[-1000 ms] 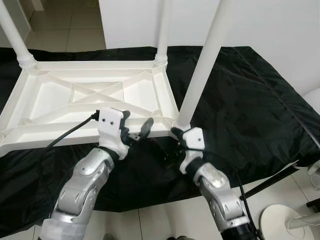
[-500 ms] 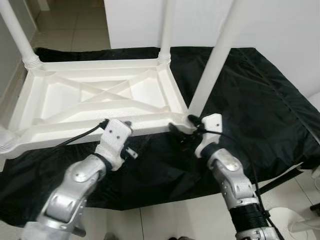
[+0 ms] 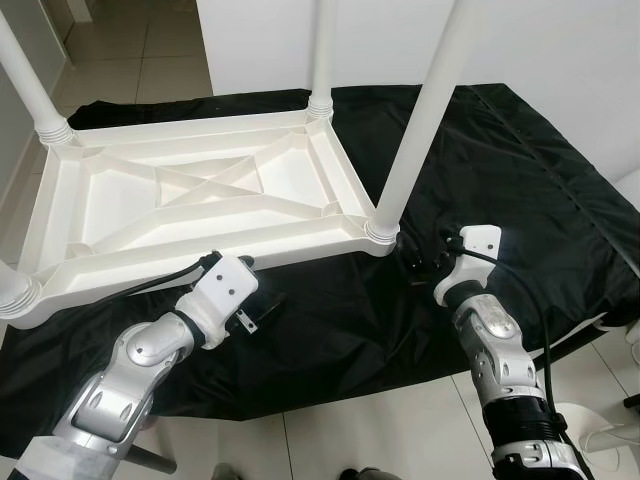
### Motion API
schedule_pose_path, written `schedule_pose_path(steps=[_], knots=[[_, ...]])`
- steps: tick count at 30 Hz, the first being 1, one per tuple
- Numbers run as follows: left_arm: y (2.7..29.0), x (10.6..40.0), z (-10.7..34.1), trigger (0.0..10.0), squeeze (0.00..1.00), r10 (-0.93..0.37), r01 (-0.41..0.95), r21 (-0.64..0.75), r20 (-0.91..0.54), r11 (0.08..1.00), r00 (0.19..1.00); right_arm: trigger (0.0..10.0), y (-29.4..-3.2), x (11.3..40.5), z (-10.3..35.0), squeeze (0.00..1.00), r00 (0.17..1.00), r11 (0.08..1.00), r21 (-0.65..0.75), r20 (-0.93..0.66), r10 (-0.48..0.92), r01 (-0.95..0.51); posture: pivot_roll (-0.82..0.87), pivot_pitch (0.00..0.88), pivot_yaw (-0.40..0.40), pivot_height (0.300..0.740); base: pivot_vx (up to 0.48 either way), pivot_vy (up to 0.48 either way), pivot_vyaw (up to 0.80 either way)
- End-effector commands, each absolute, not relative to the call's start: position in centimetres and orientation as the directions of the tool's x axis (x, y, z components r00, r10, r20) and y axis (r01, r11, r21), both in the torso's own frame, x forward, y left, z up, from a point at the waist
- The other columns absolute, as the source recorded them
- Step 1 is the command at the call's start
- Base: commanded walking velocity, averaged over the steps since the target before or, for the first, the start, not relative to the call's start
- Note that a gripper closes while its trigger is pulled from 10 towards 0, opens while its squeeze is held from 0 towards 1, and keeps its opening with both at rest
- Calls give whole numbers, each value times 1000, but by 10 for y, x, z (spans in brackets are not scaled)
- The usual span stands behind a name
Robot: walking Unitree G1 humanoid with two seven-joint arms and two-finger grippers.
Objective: Building children table
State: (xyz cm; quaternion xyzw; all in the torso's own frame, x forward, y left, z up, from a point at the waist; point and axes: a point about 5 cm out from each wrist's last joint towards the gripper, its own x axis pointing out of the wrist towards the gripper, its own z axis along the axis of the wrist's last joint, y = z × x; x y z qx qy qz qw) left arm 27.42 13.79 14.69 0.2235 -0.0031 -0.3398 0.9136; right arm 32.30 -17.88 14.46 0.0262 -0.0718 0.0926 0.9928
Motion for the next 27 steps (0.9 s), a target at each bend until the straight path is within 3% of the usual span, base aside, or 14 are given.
schedule_pose_path(steps=[1, 12, 18, 27], knots=[[142, 280, 144, 10000, 0, -570, 571, 426, -145, 701, 809, 10000, -179, 321, 142, 0, 973, 981, 42, 148, 179, -187, -27, 114, 8, 740, 0, 0, 0], [158, 306, 151, 10000, 0, -413, 399, 479, -82, 782, 907, 10000, -166, 317, 138, 0, 961, 971, 49, 165, 224, -235, -34, 113, 21, 740, 0, 0, 0], [165, 312, 156, 10000, 0, -384, 358, 499, -54, 789, 922, 10000, -164, 317, 137, 0, 960, 970, 54, 166, 224, -236, -39, 112, 27, 740, 0, 0, 0], [169, 318, 145, 10000, 0, -423, 439, 511, -156, 739, 893, 10000, -162, 318, 139, 0, 959, 971, 40, 176, 224, -235, -43, 101, 44, 740, 0, 0, 0]])
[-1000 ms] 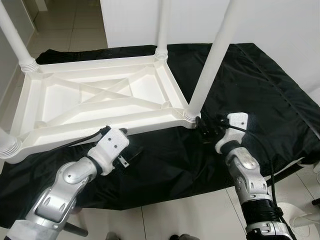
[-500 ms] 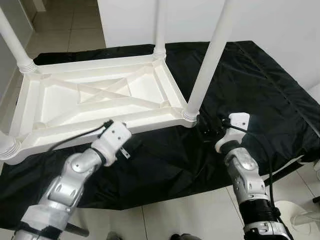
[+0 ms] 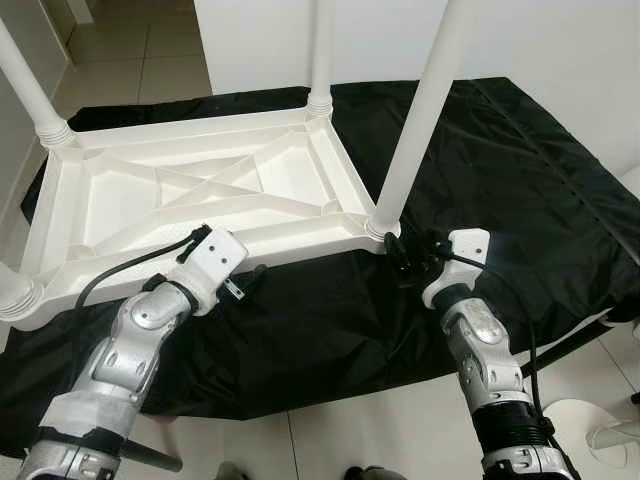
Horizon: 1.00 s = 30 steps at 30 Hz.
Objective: Building children table
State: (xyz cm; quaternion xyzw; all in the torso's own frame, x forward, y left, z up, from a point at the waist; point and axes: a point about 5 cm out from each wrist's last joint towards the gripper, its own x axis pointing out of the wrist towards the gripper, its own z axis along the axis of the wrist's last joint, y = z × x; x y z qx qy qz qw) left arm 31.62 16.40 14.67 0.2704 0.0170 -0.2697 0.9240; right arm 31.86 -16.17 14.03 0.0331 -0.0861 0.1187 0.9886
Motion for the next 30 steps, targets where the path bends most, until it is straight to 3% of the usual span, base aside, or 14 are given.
schedule_pose_path(steps=[1, 15, 22, 23, 24, 25, 27, 28, 29, 30], knots=[[173, 321, 143, 10000, 0, -425, 465, 468, -195, 752, 884, 10000, -161, 319, 139, 0, 959, 972, 40, 180, 220, -231, -44, 95, 53, 740, 0, 0, 0], [190, 336, 139, 10000, 0, -400, 520, 421, -342, 743, 850, 10000, -155, 318, 137, 0, 959, 975, 41, 193, 205, -217, -52, 84, 93, 740, 0, 0, 0], [196, 339, 141, 10000, 0, -385, 509, 399, -351, 763, 853, 10000, -154, 317, 135, 0, 962, 977, 40, 191, 198, -209, -47, 80, 102, 740, 0, 0, 0], [196, 338, 142, 7451, 0, -396, 515, 376, -352, 770, 848, 10000, -153, 317, 134, 0, 962, 977, 41, 190, 198, -209, -43, 80, 104, 740, 0, 0, 0], [196, 338, 142, 7451, 0, -396, 515, 376, -352, 770, 848, 10000, -153, 317, 134, 0, 962, 977, 41, 190, 198, -209, -43, 80, 104, 740, 0, 0, 0], [195, 337, 142, 3451, 0, -405, 521, 371, -348, 768, 845, 10000, -152, 318, 134, 0, 962, 977, 41, 189, 199, -210, -41, 80, 106, 740, 0, 0, 0], [195, 336, 143, 3451, 0, -409, 524, 375, -346, 765, 844, 10000, -151, 318, 134, 0, 962, 977, 40, 190, 199, -210, -41, 80, 106, 740, 0, 0, 0], [193, 335, 142, 1569, 0, -415, 527, 367, -345, 766, 842, 10000, -150, 318, 133, 0, 961, 977, 39, 189, 200, -211, -38, 81, 107, 740, 0, 0, 0], [192, 334, 142, 1569, 0, -419, 530, 360, -344, 768, 841, 10000, -150, 318, 133, 0, 961, 976, 39, 189, 201, -212, -38, 81, 107, 740, 0, 0, 0], [191, 332, 141, 0, 0, -423, 533, 356, -343, 768, 839, 10000, -149, 318, 133, 0, 961, 976, 39, 188, 203, -214, -36, 79, 106, 740, 0, 0, 0]])
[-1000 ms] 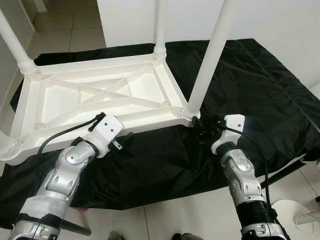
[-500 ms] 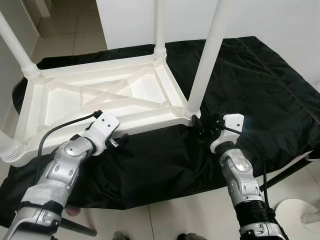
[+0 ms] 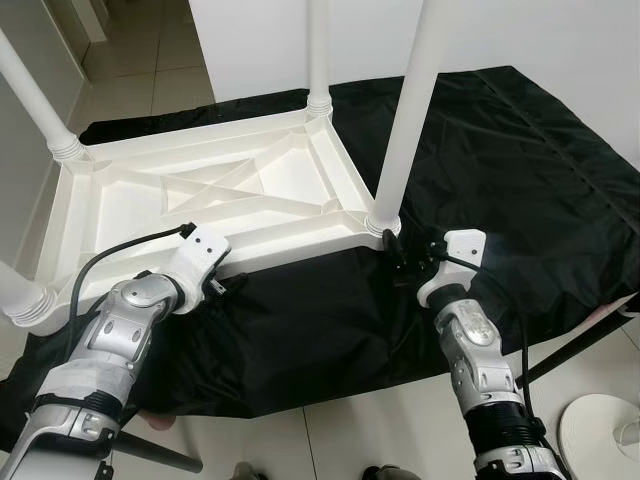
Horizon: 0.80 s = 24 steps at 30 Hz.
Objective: Building children table
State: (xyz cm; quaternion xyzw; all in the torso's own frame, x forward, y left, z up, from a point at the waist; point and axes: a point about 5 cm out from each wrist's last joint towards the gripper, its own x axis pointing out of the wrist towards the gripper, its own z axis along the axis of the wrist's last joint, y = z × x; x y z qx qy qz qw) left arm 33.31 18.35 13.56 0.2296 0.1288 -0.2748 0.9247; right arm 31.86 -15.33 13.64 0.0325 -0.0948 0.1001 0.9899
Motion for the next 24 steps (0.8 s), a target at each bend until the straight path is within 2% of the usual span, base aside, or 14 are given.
schedule_pose_path(steps=[1, 17, 23, 24], knots=[[190, 331, 140, 0, 0, -426, 535, 354, -343, 767, 837, 10000, -149, 318, 133, 0, 961, 976, 38, 187, 203, -214, -35, 80, 107, 740, 0, 0, 0], [166, 304, 129, 0, 0, -510, 599, 279, -331, 751, 794, 10000, -143, 317, 129, 0, 957, 970, 27, 175, 231, -240, -25, 80, 98, 740, 0, 0, 0], [146, 287, 126, 0, 0, -574, 647, 259, -306, 718, 760, 10000, -142, 317, 127, 0, 955, 968, 22, 170, 243, -250, -12, 88, 88, 740, 0, 0, 0], [138, 285, 126, 3961, 0, -584, 652, 259, -295, 713, 756, 10000, -141, 317, 127, 0, 955, 967, 21, 168, 246, -253, -9, 88, 88, 740, 0, 0, 0]])
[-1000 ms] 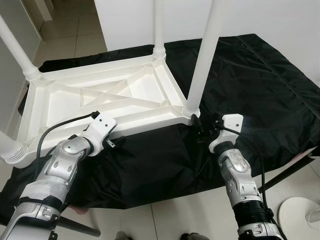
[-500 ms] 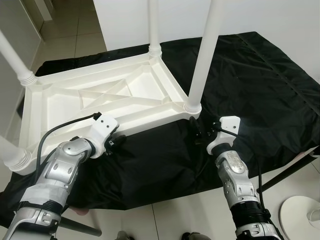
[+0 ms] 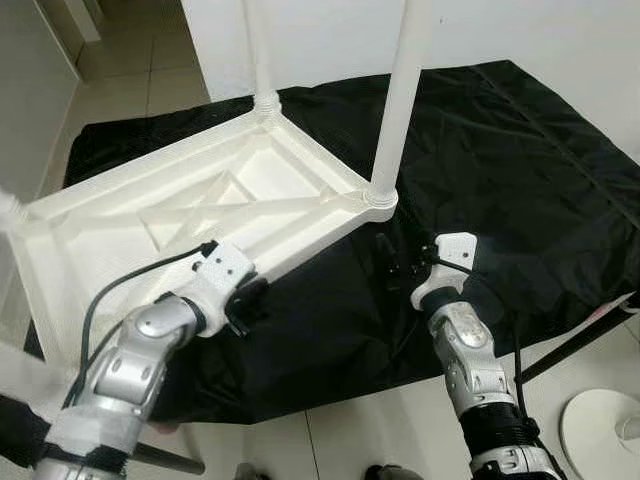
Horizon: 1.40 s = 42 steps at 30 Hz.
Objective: Building children table
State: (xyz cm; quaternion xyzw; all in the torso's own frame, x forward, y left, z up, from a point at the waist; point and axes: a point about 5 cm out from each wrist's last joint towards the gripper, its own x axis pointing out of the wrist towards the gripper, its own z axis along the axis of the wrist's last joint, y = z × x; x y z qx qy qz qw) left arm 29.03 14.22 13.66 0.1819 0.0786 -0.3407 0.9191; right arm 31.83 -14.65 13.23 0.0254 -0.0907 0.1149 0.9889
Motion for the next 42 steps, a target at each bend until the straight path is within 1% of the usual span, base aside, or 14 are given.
schedule_pose_path(steps=[1, 2, 4, 6, 12, 13, 14, 15, 19, 20, 26, 30, 38, 42], knots=[[133, 283, 126, 4784, 0, -589, 654, 257, -290, 711, 754, 10000, -141, 317, 127, 0, 954, 967, 20, 168, 248, -255, -9, 88, 88, 740, 0, 0, 0], [125, 281, 127, 10000, 0, -599, 654, 269, -264, 707, 756, 10000, -140, 318, 127, 0, 954, 966, 20, 167, 250, -257, -8, 87, 87, 740, 0, 0, 0], [113, 280, 131, 10000, 0, -606, 645, 266, -219, 717, 764, 10000, -139, 318, 126, 0, 953, 965, 19, 167, 253, -260, -8, 88, 87, 740, 0, 0, 0], [107, 280, 133, 10000, 0, -608, 642, 261, -206, 721, 767, 10000, -138, 318, 126, 0, 952, 965, 18, 166, 256, -262, -11, 88, 91, 740, 0, 0, 0], [100, 278, 135, 10000, 0, -627, 656, 244, -194, 714, 754, 10000, -137, 317, 126, 0, 952, 964, 18, 166, 258, -264, -14, 89, 94, 740, 0, 0, 0], [97, 277, 135, 10000, 525, -639, 667, 234, -194, 707, 745, 10000, -138, 317, 125, 0, 953, 965, 18, 166, 255, -262, -16, 91, 97, 740, 0, 0, 0], [96, 275, 135, 10000, 1000, -655, 684, 217, -198, 696, 730, 10000, -138, 316, 125, 0, 953, 966, 18, 165, 252, -259, -17, 91, 99, 740, 0, 0, 0], [94, 274, 135, 10000, 1000, -665, 695, 205, -201, 689, 719, 10000, -138, 316, 125, 0, 954, 966, 18, 165, 251, -257, -17, 91, 99, 740, 0, 0, 0], [94, 275, 136, 10000, 1000, -658, 687, 226, -197, 691, 727, 10000, -139, 316, 124, 0, 955, 967, 18, 165, 247, -253, -18, 90, 104, 740, 0, 0, 0], [94, 275, 137, 10000, 0, -650, 677, 240, -193, 695, 735, 10000, -139, 316, 124, 0, 955, 968, 18, 165, 246, -252, -18, 90, 104, 740, 0, 0, 0], [97, 273, 142, 10000, 0, -659, 680, 242, -171, 692, 732, 10000, -138, 316, 124, 0, 955, 968, 22, 166, 244, -251, -16, 93, 104, 740, 0, 0, 0], [103, 273, 137, 10000, 0, -622, 660, 242, -223, 711, 751, 10000, -138, 316, 124, 0, 956, 968, 23, 164, 243, -250, -9, 100, 98, 740, 0, 0, 0], [104, 277, 128, 10000, 0, -590, 659, 307, -293, 687, 752, 10000, -137, 317, 124, 0, 954, 966, 19, 163, 251, -257, -9, 104, 92, 740, 0, 0, 0], [105, 287, 124, 9804, 0, -543, 629, 295, -325, 720, 774, 10000, -138, 319, 126, 0, 954, 967, 16, 167, 250, -256, -20, 109, 93, 740, 0, 0, 0]])
